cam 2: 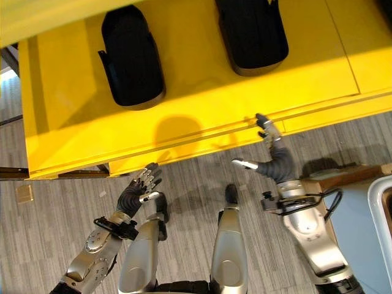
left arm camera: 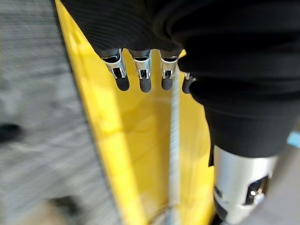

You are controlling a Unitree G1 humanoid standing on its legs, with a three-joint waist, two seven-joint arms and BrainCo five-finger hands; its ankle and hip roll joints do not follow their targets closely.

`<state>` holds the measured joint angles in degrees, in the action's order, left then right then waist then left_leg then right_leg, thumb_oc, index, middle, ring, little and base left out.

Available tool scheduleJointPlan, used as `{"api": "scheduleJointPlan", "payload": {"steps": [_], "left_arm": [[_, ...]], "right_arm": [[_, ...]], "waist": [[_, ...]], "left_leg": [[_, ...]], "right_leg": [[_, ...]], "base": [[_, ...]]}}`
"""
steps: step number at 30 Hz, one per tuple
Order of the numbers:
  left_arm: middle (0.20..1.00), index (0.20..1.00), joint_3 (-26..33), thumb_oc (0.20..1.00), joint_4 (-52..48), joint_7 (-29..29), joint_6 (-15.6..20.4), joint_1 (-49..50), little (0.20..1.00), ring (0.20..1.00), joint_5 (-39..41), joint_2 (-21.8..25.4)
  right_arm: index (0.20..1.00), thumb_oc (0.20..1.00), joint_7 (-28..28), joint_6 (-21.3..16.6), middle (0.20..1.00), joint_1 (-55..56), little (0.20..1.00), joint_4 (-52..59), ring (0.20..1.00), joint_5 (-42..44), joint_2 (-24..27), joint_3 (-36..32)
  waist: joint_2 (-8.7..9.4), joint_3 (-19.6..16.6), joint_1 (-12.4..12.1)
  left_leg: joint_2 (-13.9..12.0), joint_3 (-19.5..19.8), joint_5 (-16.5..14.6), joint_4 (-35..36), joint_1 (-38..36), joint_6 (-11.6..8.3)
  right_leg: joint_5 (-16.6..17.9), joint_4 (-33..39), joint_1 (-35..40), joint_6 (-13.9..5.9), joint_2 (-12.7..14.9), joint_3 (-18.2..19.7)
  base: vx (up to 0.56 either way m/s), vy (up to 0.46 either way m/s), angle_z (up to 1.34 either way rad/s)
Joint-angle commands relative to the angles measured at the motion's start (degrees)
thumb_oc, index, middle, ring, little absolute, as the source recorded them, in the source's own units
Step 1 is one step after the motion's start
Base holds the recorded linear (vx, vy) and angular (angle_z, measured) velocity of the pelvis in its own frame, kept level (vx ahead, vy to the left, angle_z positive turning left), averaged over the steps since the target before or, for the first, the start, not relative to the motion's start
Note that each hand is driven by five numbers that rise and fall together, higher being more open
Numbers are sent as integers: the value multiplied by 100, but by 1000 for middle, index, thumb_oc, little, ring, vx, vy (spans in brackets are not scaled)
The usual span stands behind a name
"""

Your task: Move parts from the plastic box to the shelf.

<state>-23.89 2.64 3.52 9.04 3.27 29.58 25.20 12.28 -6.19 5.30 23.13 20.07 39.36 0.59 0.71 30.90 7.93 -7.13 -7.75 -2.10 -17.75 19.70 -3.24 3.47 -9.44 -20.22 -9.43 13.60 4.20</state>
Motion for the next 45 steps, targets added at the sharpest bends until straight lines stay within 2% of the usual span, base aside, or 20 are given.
{"api": "scheduleJointPlan", "payload": {"steps": [1, 2, 4, 5, 7, 9, 10, 12, 15, 18, 20, 22, 27, 31, 34, 37, 40, 42, 44, 45], "left_arm": [[1000, 1000, 164, 1000, -460, -224, 262, 404, 1000, 1000, -176, 148], [1000, 1000, 111, 1000, -391, -490, 312, 430, 1000, 1000, -147, 151], [1000, 1000, 71, 1000, -222, -503, 254, 469, 1000, 1000, -18, 248], [1000, 1000, 117, 1000, -127, -429, 254, 549, 1000, 1000, 52, 360], [1000, 1000, 278, 1000, -81, -322, 445, 652, 1000, 1000, 211, 483], [1000, 1000, 499, 1000, -123, -181, 309, 680, 1000, 1000, 194, 638], [1000, 1000, 667, 1000, -121, 3, 249, 638, 1000, 1000, 199, 734], [1000, 1000, 746, 1000, -256, 130, 179, 588, 1000, 1000, 327, 718], [1000, 1000, 756, 1000, -334, 305, 103, 627, 1000, 1000, 364, 632], [1000, 1000, 629, 1000, -505, 215, 223, 809, 1000, 1000, 526, 444], [1000, 1000, 562, 1000, -552, 88, 197, 793, 1000, 1000, 452, 413], [1000, 1000, 366, 1000, -396, 130, 99, 524, 1000, 1000, 468, 345], [1000, 1000, 304, 1000, -408, 72, 132, 239, 1000, 1000, 588, 251], [1000, 1000, 154, 1000, -410, -151, 216, -16, 1000, 1000, 435, 134], [1000, 1000, 31, 1000, -537, -69, 263, -291, 1000, 1000, 12, 147], [1000, 1000, -15, 1000, -502, -249, 436, -624, 1000, 1000, 226, 70], [1000, 1000, 164, 1000, -307, -190, 395, -859, 1000, 1000, 920, -96], [1000, 1000, 293, 1000, -160, -190, 314, -881, 1000, 1000, 827, -268], [1000, 1000, 364, 1000, -36, -366, 186, -853, 1000, 1000, 828, -397], [1000, 1000, 347, 1000, -21, -371, 166, -854, 1000, 1000, 816, -410]], "right_arm": [[1000, 1000, -499, -478, 1000, -178, 1000, 138, 1000, 404, 5, 1], [1000, 1000, -741, -470, 1000, -112, 1000, 54, 1000, 338, -135, 81], [1000, 1000, -717, -372, 1000, 253, 1000, 64, 1000, 389, -187, 178], [1000, 1000, -740, -340, 1000, 363, 1000, -70, 1000, 399, -229, 308], [1000, 1000, -831, -283, 1000, 222, 1000, -291, 1000, 268, -239, 471], [1000, 1000, -919, -119, 1000, 229, 1000, -315, 1000, 314, -216, 399], [1000, 1000, -920, 123, 1000, 308, 1000, -365, 1000, 365, -52, 288], [1000, 1000, -777, 181, 1000, 456, 1000, -378, 1000, 203, 137, 164], [1000, 1000, -529, 196, 1000, 699, 1000, -411, 1000, 104, 321, -38], [1000, 1000, -309, 224, 1000, 509, 1000, -633, 1000, 272, 726, -202], [1000, 1000, -218, 244, 1000, 379, 1000, -741, 1000, 336, 762, -198], [1000, 1000, 255, 20, 1000, 367, 1000, -970, 1000, 135, 608, -249], [1000, 1000, 953, -70, 1000, 21, 1000, -1165, 1000, -601, 418, -195], [1000, 1000, 1374, 52, 1000, -236, 1000, -1487, 1000, -685, 129, -21], [1000, 1000, 1562, -83, 1000, -446, 1000, -1613, 1000, -790, -24, 81], [1000, 1000, 1286, -27, 1000, -759, 1000, -1725, 1000, -958, -104, 376], [1000, 1000, 1255, 58, 1000, -661, 1000, -1586, 1000, -1307, -194, 516], [1000, 1000, 1309, 31, 1000, -801, 1000, -1685, 1000, -1226, -239, 660], [1000, 1000, 1217, -3, 1000, -1073, 1000, -1971, 1000, -1138, -457, 915], [1000, 1000, 1232, 41, 1000, -1083, 1000, -1960, 1000, -1117, -492, 937]], "waist": [[265, -233, 27], [321, -268, 3], [281, -399, -3], [219, -484, -177], [249, -533, -444], [406, -536, -480], [476, -484, -419], [410, -412, -342], [366, -362, -285], [347, -369, -412], [367, -425, -374], [270, -488, -52], [108, -549, 135], [1, -614, 290], [-38, -655, 329], [-115, -743, 365], [-178, -963, 520], [-185, -1025, 471], [-319, -932, 201], [-356, -931, 171]], "left_leg": [[-211, -1299, -1027, -58, -883, 226], [-330, -1602, -1093, -121, -980, 256], [-481, -1545, -952, -189, -855, 344], [-714, -1512, -748, -169, -698, 338], [-1043, -1536, -561, -194, -443, 230], [-1347, -1514, -411, -326, -112, 98], [-1647, -1474, -91, -394, 150, -126], [-1728, -1372, 261, -145, 179, -346], [-1655, -1162, 540, 351, 0, -433], [-1246, 18, 651, 867, -266, -304], [-1194, 160, 550, 868, -407, -285], [-1151, -137, 433, 779, -648, -303], [-1114, -666, 359, 882, -1042, -374], [-1124, -892, 297, 938, -1226, -351], [-1092, -807, 71, 870, -1259, -335], [-1287, -782, 259, 664, -1354, -376], [-1575, -884, 1000, 198, -1497, -570], [-1327, -521, 878, -177, -1429, -467], [-436, -30, 847, -59, -747, -176], [-361, -107, 899, 131, -671, -173]], "right_leg": [[582, 614, 222, -432, 192, -1327], [735, 393, 158, -428, 367, -1568], [72, -583, 313, -172, 409, -1400], [-355, -1350, 619, 91, 601, -1534], [-688, -1798, 1024, 245, 778, -1757], [-1168, -1442, 1408, 149, 442, -1944], [-1525, -1196, 1427, 156, 121, -1943], [-1673, -1204, 1302, 263, -106, -1879], [-1715, -1437, 1014, 393, -267, -1705], [-1524, -1624, 460, 537, -580, -1057], [-1447, -1621, 305, 562, -680, -888], [-1137, -1276, 203, 555, -728, -801], [-743, -763, 180, 427, -524, -1069], [-730, -816, 116, 449, -492, -1027], [-1053, -1291, 31, 475, -456, -1052], [-1440, -2030, -85, 631, -327, -1120], [-1706, -2339, -12, 914, -322, -1194], [-1685, -2284, 26, 1000, -360, -1093], [-1375, -1670, 352, 940, -701, -761], [-1329, -1508, 462, 924, -760, -757]], "base": [[-184, 148, -147], [-227, 74, -181], [-260, -140, -177], [-290, -307, -77], [-276, -451, 28], [-171, -616, -87], [-175, -597, -100], [-139, -346, -62], [-57, -66, -23], [-18, 143, -65], [-6, 76, -188], [38, 60, -123], [1, 65, -47], [32, -61, -74], [38, -204, -19], [108, -363, -29], [103, -235, 8], [107, -123, 39], [242, 3, -19], [397, 101, -98]]}}
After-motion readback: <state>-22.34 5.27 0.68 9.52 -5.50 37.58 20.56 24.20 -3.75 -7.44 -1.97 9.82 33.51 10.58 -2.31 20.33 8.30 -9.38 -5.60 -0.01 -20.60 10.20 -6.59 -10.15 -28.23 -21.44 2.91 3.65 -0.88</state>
